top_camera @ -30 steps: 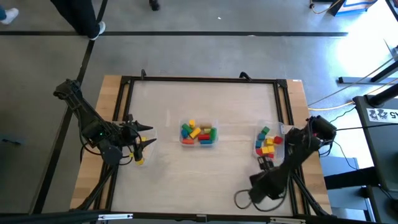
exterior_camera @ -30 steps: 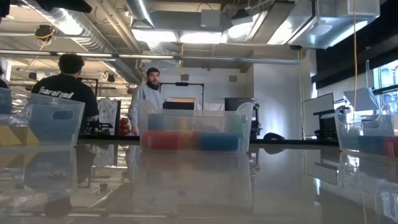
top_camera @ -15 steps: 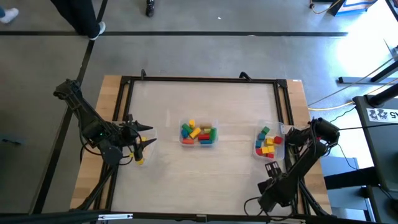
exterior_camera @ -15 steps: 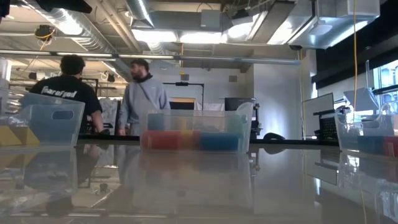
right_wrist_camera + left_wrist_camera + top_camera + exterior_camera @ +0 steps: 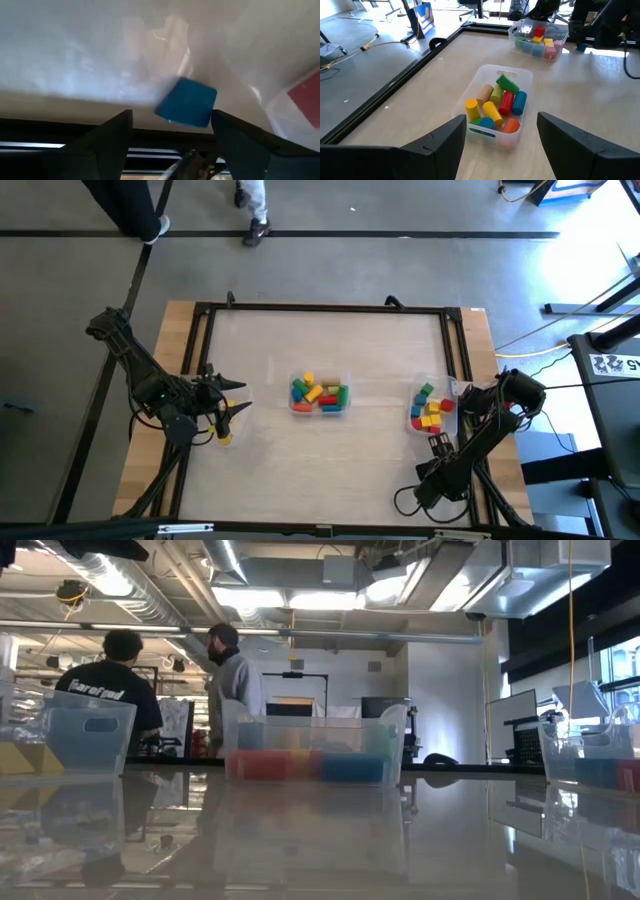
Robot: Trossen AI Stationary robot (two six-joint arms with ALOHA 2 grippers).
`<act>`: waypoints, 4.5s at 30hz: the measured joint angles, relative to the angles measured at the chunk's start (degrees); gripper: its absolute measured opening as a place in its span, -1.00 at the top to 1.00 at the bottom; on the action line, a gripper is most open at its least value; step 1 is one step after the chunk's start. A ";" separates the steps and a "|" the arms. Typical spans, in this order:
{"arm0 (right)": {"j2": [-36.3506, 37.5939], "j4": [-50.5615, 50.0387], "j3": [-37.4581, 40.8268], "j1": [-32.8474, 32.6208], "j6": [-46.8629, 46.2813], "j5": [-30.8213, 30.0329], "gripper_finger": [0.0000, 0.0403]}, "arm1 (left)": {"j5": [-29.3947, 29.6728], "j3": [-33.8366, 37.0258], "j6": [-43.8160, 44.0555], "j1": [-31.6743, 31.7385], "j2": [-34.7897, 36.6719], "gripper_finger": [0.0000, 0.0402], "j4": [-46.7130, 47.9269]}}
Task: Sort blocks by size
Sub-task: Put the blue triangular block into the left transparent bin, then return to Home Position
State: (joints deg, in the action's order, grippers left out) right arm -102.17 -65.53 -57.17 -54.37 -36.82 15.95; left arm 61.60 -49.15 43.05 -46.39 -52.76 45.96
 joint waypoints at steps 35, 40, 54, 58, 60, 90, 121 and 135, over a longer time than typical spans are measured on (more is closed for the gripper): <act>-0.09 5.44 0.78 0.73 -3.39 -1.24 0.31 | 0.00 0.00 0.44 0.00 0.00 -0.20 -0.11; -0.09 6.67 -5.36 3.37 -3.50 -4.92 0.31 | -0.02 0.02 1.77 0.00 0.00 -0.20 -0.10; 0.02 30.96 -16.66 19.64 16.52 -36.71 0.33 | 0.94 0.02 1.94 0.00 -0.02 -0.20 -0.07; -0.33 42.25 -16.66 25.52 26.38 -39.98 0.32 | 1.53 0.02 3.49 0.00 0.00 -0.20 -0.07; -0.82 48.17 -16.67 28.09 31.57 -40.12 0.32 | 1.53 0.02 3.45 0.00 0.00 -0.20 -0.09; -27.54 95.81 -34.30 49.02 52.75 -26.27 0.32 | 4.32 0.04 1.51 1.97 1.23 -0.20 -0.52; -48.57 91.56 -59.65 49.41 55.32 -30.27 0.05 | 4.70 0.02 1.49 1.97 2.96 -0.20 1.46; -48.35 91.86 -59.62 51.08 61.50 -32.33 0.10 | 4.70 0.02 1.84 1.97 2.96 -0.20 1.46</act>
State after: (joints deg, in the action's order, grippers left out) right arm -150.52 26.33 -116.79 -3.29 24.68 -16.38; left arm 66.30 -49.12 44.88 -44.42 -49.80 47.42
